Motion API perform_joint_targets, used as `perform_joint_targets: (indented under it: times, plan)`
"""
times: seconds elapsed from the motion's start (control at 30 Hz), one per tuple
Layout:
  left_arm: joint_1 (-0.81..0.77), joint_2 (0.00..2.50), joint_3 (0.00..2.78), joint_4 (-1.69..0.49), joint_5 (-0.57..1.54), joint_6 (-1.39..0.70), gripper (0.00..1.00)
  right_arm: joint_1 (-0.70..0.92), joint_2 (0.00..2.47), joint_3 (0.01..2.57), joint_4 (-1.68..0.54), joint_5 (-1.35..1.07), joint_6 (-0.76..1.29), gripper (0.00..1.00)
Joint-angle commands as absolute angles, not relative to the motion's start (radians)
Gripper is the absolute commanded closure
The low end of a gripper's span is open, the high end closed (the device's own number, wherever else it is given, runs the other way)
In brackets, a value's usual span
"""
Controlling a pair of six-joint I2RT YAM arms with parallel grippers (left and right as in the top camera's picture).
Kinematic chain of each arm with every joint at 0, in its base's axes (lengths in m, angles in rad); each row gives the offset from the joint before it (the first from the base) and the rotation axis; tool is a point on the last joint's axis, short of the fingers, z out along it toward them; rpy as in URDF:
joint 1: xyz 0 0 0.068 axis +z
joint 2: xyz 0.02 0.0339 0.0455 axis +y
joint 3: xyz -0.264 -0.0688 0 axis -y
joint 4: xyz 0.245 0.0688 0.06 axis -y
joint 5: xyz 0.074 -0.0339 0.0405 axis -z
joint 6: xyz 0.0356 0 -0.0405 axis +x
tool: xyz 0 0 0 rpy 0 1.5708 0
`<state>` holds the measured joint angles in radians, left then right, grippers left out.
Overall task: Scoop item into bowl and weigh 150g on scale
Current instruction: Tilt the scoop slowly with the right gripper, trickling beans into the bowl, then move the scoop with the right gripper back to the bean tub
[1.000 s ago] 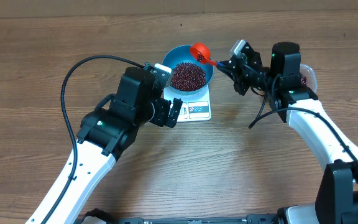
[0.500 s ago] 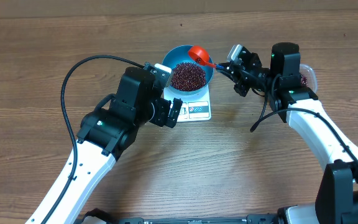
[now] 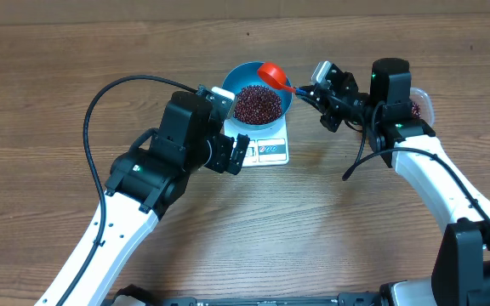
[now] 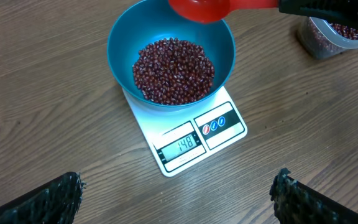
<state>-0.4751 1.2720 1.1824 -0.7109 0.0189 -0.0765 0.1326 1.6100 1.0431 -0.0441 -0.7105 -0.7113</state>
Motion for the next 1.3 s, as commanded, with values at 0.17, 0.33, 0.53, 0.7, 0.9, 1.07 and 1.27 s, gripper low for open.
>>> perform_joint_targets:
  times: [0.17,0.33,0.53,0.7,0.9,1.07,1.27]
  plan:
    - [-0.471,1.270,1.187,-0.707,0.026,-0.090,0.00,0.132,1.618,1.048,-0.039,-0.726,-0.716,0.96]
    - [-0.471,1.270,1.187,-0.707,0.026,-0.090,0.00,0.132,1.628,1.048,-0.039,-0.726,-0.715,0.96]
    - [-0.471,1.270,1.187,-0.707,0.026,-0.090,0.01,0.132,1.631,1.048,-0.050,-0.726,-0.715,0.96]
    - [-0.471,1.270,1.187,-0.707,0.026,-0.090,0.00,0.132,1.631,1.048,-0.051,-0.726,-0.715,0.96]
    - [-0.471,1.270,1.187,-0.707,0.026,-0.090,0.00,0.132,1.631,1.048,-0.053,-0.727,-0.700,0.96]
    - [-0.471,1.270,1.187,-0.707,0.026,-0.090,0.00,0.122,1.629,1.048,-0.009,-0.727,-0.481,0.96]
    - [-0.471,1.270,1.187,-0.707,0.026,-0.090,0.00,0.081,1.628,1.048,0.006,-0.727,-0.264,0.96]
